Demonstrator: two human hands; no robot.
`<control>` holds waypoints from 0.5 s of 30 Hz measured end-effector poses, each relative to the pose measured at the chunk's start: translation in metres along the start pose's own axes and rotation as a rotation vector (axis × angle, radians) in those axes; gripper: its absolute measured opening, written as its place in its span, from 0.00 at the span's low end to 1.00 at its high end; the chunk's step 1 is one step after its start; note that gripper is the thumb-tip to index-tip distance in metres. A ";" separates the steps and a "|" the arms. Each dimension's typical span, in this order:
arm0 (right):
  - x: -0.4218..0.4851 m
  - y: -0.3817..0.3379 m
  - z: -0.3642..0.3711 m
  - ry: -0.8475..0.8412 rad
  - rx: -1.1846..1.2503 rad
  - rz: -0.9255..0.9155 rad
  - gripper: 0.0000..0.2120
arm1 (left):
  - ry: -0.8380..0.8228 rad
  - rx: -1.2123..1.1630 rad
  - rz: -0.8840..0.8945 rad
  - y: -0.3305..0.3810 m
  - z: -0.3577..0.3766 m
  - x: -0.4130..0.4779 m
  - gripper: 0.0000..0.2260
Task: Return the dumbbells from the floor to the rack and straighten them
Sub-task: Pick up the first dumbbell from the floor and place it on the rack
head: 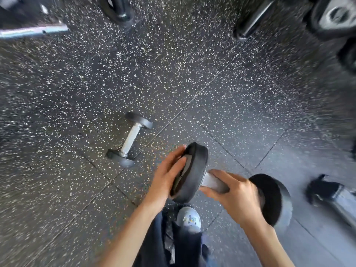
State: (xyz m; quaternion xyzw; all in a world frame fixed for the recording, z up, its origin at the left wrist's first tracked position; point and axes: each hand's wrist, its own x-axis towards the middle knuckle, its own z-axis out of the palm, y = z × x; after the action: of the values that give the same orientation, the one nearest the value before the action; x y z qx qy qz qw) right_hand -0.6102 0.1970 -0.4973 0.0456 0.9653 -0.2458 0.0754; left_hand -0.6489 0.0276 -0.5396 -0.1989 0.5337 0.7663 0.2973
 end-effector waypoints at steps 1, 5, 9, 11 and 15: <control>-0.008 -0.015 -0.025 0.010 -0.009 0.007 0.23 | -0.006 0.015 0.013 0.020 0.012 -0.020 0.16; -0.039 -0.071 -0.127 0.054 0.014 0.065 0.22 | -0.059 0.037 0.040 0.097 0.053 -0.097 0.14; -0.071 -0.122 -0.220 0.065 0.045 0.112 0.28 | -0.117 0.118 0.111 0.170 0.093 -0.166 0.11; -0.088 -0.143 -0.259 0.091 0.041 0.134 0.28 | -0.140 0.119 0.106 0.200 0.110 -0.197 0.11; -0.128 -0.185 -0.324 0.118 -0.009 0.179 0.27 | -0.220 0.112 0.093 0.247 0.138 -0.258 0.11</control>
State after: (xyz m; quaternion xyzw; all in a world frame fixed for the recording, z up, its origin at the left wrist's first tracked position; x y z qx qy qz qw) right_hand -0.5475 0.1849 -0.1081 0.1458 0.9612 -0.2306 0.0402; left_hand -0.6204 0.0315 -0.1580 -0.0717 0.5484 0.7655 0.3288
